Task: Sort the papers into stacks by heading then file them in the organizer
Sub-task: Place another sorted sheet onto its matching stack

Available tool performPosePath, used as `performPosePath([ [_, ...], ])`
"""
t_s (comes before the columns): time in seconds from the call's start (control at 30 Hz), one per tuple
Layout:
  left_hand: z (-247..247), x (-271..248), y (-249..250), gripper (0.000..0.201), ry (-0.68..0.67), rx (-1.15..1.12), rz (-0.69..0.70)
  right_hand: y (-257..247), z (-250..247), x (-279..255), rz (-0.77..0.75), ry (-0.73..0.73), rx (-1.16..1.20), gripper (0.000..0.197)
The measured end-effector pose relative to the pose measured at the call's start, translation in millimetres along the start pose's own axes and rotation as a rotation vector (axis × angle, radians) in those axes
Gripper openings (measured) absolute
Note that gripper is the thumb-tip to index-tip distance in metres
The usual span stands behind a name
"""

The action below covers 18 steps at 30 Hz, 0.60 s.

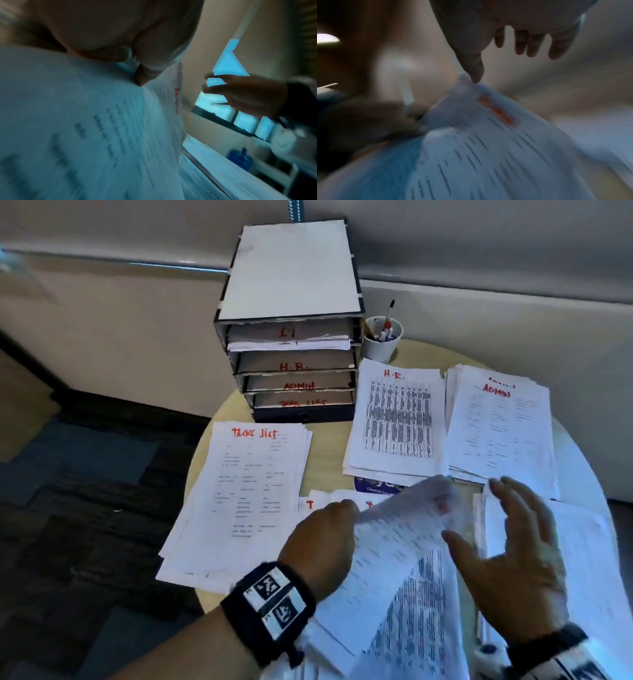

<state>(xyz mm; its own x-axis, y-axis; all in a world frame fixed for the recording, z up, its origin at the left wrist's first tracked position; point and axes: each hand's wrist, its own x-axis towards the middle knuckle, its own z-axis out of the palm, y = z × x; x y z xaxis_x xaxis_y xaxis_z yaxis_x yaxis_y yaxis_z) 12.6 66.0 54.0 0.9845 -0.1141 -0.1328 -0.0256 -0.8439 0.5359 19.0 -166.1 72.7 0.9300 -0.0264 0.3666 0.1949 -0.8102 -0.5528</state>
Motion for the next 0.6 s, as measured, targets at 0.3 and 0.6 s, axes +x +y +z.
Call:
performPosePath([
  [0.3,-85,18,31,0.01,0.159,0.33,0.238,-28,-23,52,-0.153,-0.533,-0.28,0.014],
  [0.6,-49,-10,-15,0.074,-0.041,-1.141,-0.346,-6,-35,27,0.404,-0.251,0.786,0.026],
])
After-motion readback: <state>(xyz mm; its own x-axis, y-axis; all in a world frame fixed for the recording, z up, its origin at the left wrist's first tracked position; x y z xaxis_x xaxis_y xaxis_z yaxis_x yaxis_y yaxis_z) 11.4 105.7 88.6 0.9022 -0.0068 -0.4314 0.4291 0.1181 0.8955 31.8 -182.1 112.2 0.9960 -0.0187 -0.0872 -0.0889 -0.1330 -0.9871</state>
